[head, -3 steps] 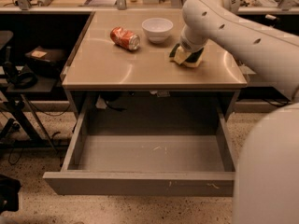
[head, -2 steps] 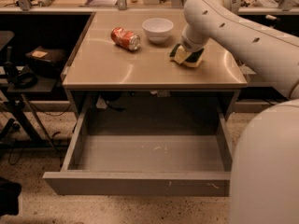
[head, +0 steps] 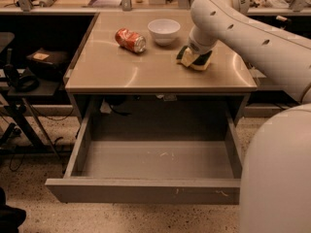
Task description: Pick sponge from top drawer and place on counter
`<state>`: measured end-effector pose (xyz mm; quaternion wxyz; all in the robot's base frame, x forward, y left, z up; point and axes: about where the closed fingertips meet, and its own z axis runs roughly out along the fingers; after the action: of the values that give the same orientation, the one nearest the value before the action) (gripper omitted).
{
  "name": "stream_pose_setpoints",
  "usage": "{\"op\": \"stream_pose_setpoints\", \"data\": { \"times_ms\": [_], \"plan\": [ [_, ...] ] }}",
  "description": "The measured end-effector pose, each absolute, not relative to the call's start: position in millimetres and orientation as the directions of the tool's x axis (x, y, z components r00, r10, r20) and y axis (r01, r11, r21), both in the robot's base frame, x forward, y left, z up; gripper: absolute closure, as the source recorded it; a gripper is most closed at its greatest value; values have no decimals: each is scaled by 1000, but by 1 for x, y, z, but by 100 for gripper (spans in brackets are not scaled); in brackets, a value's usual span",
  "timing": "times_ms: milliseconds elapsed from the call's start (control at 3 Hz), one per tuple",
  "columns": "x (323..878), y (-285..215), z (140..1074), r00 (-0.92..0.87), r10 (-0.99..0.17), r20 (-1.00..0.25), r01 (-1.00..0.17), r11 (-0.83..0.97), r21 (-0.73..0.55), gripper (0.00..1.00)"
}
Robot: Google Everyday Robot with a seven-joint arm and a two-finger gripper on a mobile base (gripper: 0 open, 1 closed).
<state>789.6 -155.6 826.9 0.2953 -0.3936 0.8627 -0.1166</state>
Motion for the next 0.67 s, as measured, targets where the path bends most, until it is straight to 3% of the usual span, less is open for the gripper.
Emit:
{"op": "stream_pose_setpoints", "data": {
  "times_ms": [667],
  "plan": [
    [790, -156, 827, -516, -748, -418, -610, 663, -434, 12]
  ]
}}
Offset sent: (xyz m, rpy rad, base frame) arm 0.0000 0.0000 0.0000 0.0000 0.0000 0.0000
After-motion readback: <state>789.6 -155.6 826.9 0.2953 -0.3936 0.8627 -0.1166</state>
